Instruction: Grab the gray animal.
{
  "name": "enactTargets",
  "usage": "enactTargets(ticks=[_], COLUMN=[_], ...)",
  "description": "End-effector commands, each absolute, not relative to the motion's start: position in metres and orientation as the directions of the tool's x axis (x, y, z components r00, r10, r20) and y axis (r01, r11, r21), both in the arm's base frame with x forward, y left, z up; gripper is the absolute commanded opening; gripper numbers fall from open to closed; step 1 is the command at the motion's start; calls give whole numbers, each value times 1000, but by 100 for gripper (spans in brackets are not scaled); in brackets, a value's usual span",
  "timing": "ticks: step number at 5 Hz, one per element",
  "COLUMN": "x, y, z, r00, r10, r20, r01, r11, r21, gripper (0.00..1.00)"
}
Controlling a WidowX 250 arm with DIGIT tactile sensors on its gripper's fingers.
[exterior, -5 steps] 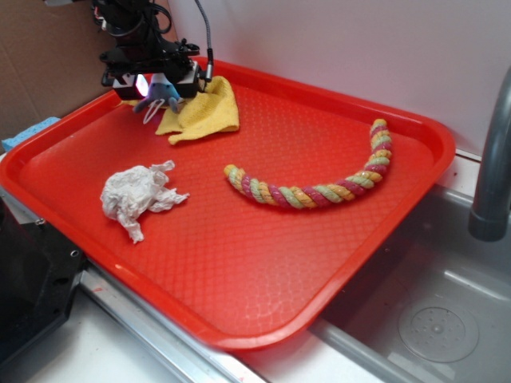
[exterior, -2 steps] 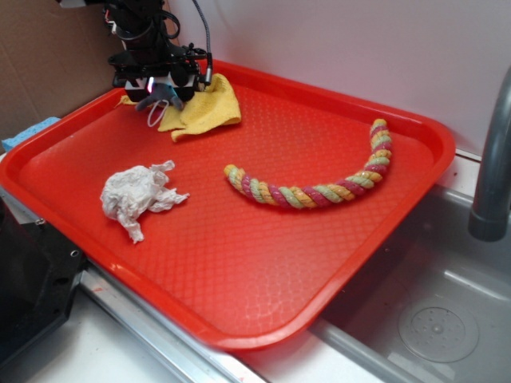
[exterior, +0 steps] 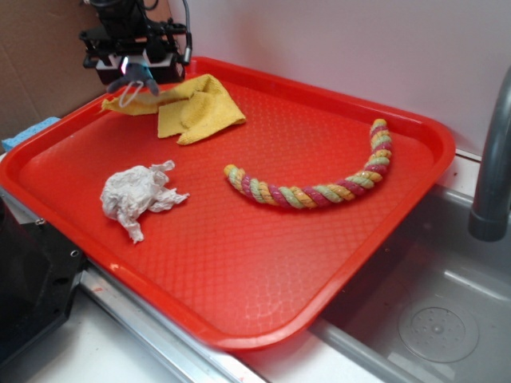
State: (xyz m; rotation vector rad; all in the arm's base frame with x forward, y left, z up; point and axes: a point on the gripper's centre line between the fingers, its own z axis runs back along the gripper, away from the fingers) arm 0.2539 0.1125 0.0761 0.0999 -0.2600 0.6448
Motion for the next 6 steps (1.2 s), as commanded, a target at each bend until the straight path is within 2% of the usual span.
enactTargets(ticks=[1, 2, 4, 5, 6], x=[215, 199, 180, 176, 179], y=[59, 29, -23, -26, -13], z=[162, 181, 207, 209, 204], r00=[842, 892, 938, 926, 907], r10=[499, 438, 336, 363, 416], r20=[207, 112, 81, 108, 60], r01=[-503, -426, -322, -346, -405], r11=[864, 898, 936, 927, 903], r21=[-35, -113, -142, -144, -145], gripper=[0, 0, 0, 0, 0])
